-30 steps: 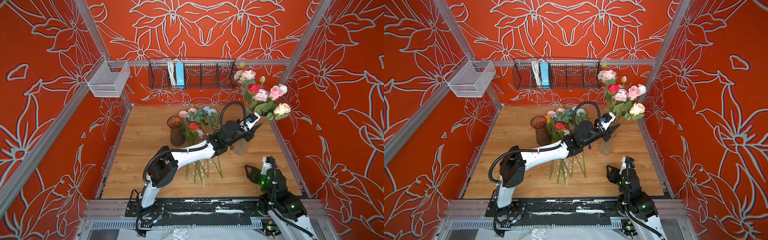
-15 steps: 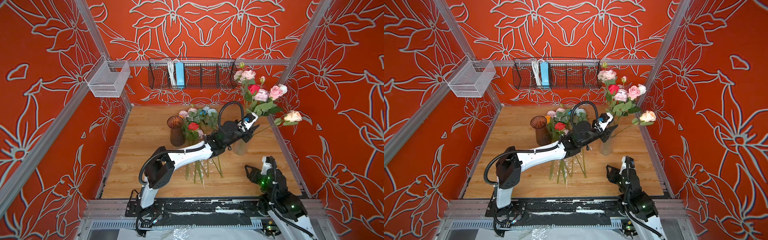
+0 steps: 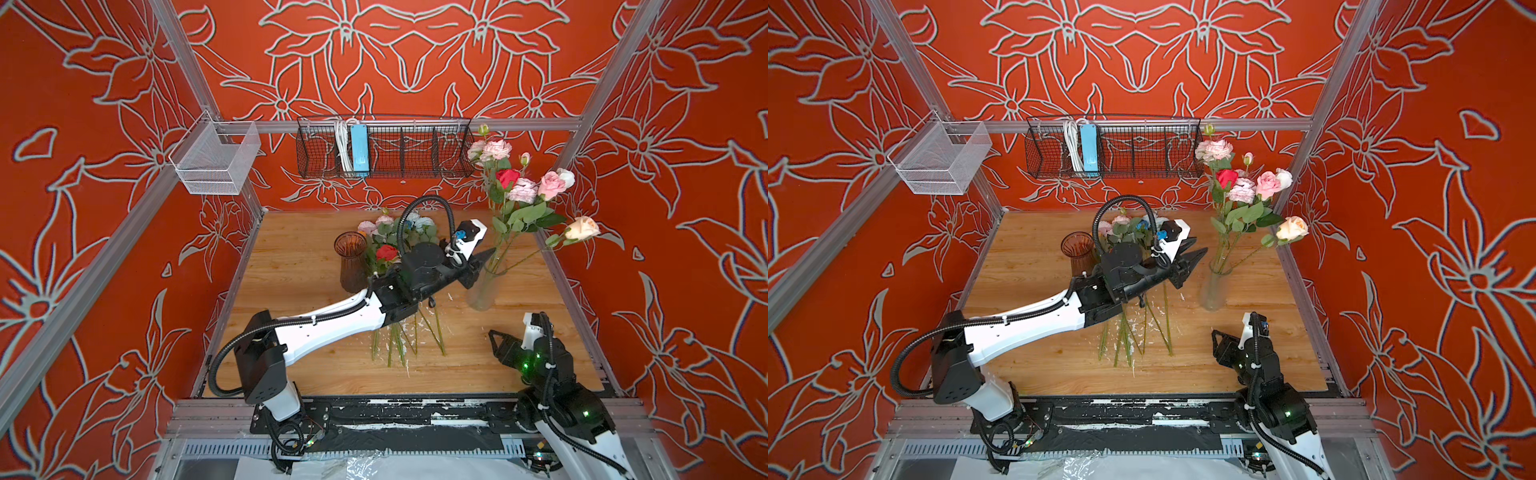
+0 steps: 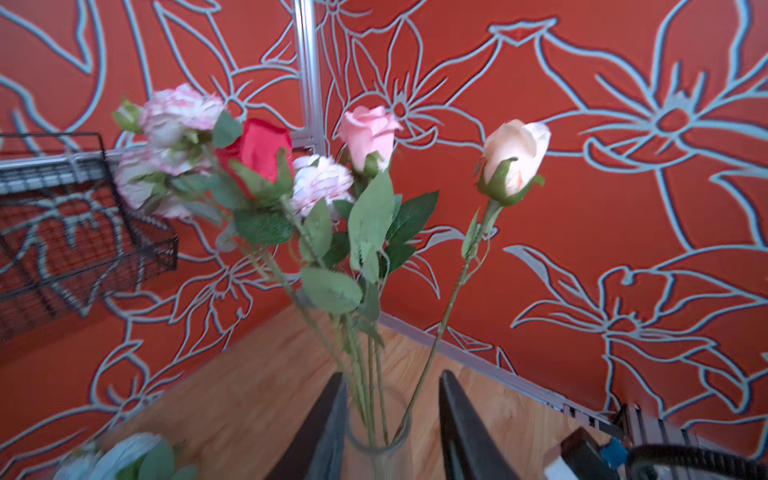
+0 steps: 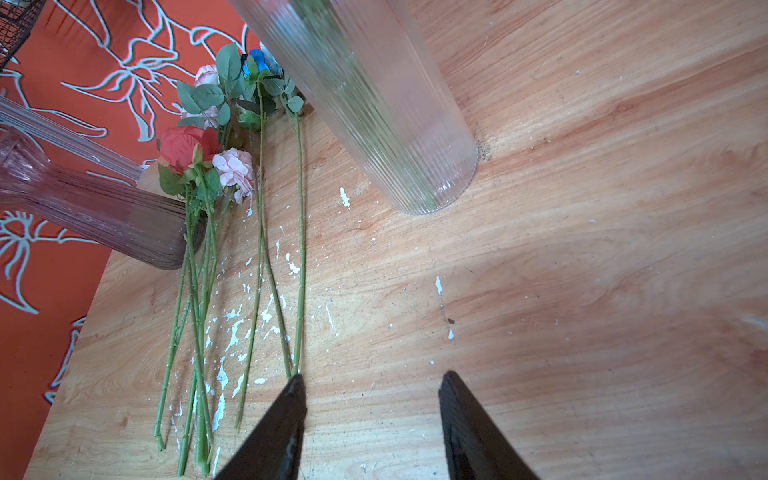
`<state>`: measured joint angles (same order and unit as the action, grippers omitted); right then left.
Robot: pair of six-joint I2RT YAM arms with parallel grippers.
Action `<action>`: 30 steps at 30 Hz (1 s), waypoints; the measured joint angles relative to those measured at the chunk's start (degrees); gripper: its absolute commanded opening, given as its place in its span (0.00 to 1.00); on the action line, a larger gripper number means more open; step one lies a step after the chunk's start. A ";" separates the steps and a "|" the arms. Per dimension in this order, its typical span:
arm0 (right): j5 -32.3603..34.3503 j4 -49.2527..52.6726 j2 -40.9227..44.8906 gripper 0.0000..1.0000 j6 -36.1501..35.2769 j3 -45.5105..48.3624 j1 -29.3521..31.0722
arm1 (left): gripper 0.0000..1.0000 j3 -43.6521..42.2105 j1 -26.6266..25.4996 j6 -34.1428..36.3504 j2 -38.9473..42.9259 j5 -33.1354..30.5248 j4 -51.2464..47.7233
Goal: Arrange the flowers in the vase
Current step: 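Open the left gripper to release the peach rose in the vase, then move the left gripper back down over the flower stems on the table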
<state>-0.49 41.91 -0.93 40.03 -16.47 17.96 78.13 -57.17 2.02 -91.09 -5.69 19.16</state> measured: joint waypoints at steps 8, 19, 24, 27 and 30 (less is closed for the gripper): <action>0.79 -0.33 0.00 0.48 1.16 0.00 0.00 | 0.46 -9.60 0.00 -6.27 4.59 -10.78 -10.45; 4.59 -6.27 -6.56 0.42 4.26 -0.98 0.00 | 0.62 -11.78 1.38 -16.63 4.24 -19.26 -24.39; 3.08 -7.93 -9.60 0.45 2.47 -0.61 0.00 | 0.65 -5.75 3.63 -20.33 -0.57 -19.85 -31.32; 2.47 -7.96 -9.38 0.45 2.12 -0.59 0.00 | 0.65 -2.54 4.57 -21.20 -3.67 -18.95 -35.21; 0.94 -8.90 -8.31 0.45 1.46 0.87 0.00 | 0.66 0.04 5.16 -21.44 -6.27 -17.51 -38.86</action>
<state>0.45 33.01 -9.23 41.50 -15.59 17.96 78.17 -52.01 -19.42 -97.36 -23.20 -19.70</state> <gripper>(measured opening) 0.453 0.655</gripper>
